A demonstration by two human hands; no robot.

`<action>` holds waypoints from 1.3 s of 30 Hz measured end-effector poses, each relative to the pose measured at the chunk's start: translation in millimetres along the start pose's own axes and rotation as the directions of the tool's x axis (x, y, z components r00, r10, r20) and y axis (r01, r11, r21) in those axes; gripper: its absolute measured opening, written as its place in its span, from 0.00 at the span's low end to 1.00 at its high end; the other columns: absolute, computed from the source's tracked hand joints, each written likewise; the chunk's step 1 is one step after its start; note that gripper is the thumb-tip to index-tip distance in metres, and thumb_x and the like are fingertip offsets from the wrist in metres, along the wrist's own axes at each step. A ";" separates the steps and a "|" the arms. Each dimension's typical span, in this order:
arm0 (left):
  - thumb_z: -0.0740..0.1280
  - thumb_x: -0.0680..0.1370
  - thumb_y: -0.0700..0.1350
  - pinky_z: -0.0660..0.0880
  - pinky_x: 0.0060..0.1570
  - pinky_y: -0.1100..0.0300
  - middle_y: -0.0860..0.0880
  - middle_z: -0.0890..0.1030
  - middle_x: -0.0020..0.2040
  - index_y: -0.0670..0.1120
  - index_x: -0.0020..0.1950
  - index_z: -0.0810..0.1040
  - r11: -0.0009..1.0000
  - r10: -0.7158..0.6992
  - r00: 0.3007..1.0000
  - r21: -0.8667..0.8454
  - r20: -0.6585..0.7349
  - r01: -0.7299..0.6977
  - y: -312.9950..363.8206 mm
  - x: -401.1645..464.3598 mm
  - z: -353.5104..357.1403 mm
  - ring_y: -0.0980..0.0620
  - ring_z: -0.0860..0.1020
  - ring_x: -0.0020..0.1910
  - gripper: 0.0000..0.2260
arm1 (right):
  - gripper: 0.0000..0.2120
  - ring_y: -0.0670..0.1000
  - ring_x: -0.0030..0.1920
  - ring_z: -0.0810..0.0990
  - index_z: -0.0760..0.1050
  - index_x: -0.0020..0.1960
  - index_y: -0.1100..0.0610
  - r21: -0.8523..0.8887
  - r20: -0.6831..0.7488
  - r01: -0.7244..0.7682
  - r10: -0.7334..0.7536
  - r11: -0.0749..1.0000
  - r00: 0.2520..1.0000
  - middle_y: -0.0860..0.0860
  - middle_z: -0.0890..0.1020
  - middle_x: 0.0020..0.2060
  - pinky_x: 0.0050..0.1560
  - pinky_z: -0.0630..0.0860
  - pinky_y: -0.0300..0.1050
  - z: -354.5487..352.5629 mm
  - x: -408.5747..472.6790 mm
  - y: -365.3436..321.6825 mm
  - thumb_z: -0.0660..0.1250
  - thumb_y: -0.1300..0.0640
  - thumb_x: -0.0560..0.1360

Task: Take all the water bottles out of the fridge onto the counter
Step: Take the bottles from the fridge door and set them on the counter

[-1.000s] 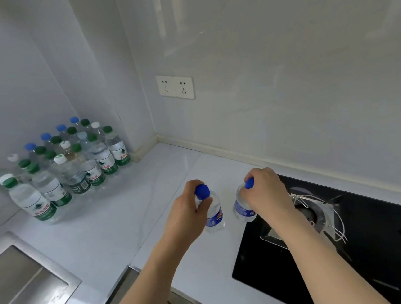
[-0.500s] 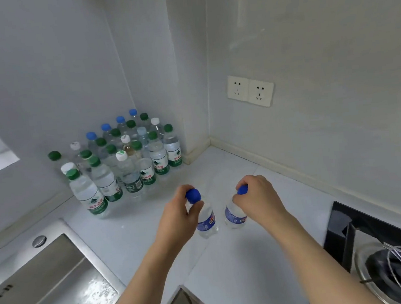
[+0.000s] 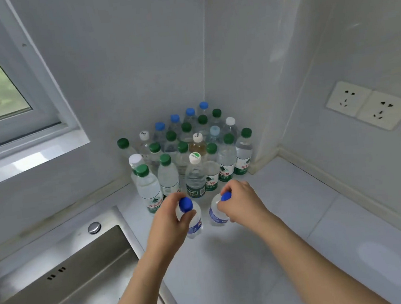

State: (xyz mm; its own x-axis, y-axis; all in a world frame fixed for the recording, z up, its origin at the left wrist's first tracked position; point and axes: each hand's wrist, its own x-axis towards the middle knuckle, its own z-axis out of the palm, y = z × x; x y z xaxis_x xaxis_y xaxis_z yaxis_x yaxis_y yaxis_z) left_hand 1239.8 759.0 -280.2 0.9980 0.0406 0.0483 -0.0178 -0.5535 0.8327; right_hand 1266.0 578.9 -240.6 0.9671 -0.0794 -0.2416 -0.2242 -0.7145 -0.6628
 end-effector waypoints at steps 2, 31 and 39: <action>0.71 0.76 0.43 0.72 0.47 0.60 0.57 0.76 0.50 0.56 0.54 0.71 1.000 0.003 1.000 0.004 -0.009 -0.003 -14.1 11.0 -7.4 0.55 0.75 0.46 0.13 | 0.10 0.53 0.45 0.77 0.72 0.51 0.53 -0.021 0.035 0.013 -0.012 1.000 0.999 0.50 0.67 0.52 0.50 0.80 0.50 16.5 16.0 -9.9 0.66 0.59 0.70; 0.71 0.75 0.42 0.73 0.44 0.59 0.51 0.77 0.58 0.45 0.63 0.75 0.977 0.045 0.971 0.212 -0.234 0.006 -91.4 44.4 -2.4 0.51 0.73 0.56 0.16 | 0.24 0.50 0.52 0.78 0.68 0.70 0.55 -0.057 0.070 0.282 -0.278 0.958 0.958 0.49 0.68 0.67 0.58 0.74 0.46 110.6 69.9 -38.5 0.63 0.63 0.75; 0.68 0.77 0.36 0.77 0.59 0.48 0.41 0.76 0.65 0.37 0.66 0.74 0.899 0.352 0.923 0.331 -0.154 -0.287 -48.9 37.2 7.4 0.42 0.75 0.64 0.18 | 0.27 0.48 0.69 0.68 0.63 0.74 0.55 -0.091 -0.086 0.267 -0.275 0.959 0.958 0.49 0.66 0.70 0.67 0.65 0.40 63.5 24.1 -3.5 0.65 0.60 0.76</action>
State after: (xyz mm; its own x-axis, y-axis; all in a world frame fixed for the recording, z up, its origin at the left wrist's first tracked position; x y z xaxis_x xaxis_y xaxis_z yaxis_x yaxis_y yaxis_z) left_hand 1278.3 781.4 -323.2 0.9058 -0.0291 0.4227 -0.2828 -0.7845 0.5519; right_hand 1282.5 623.6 -289.1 0.9981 0.0608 0.0114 0.0542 -0.7702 -0.6355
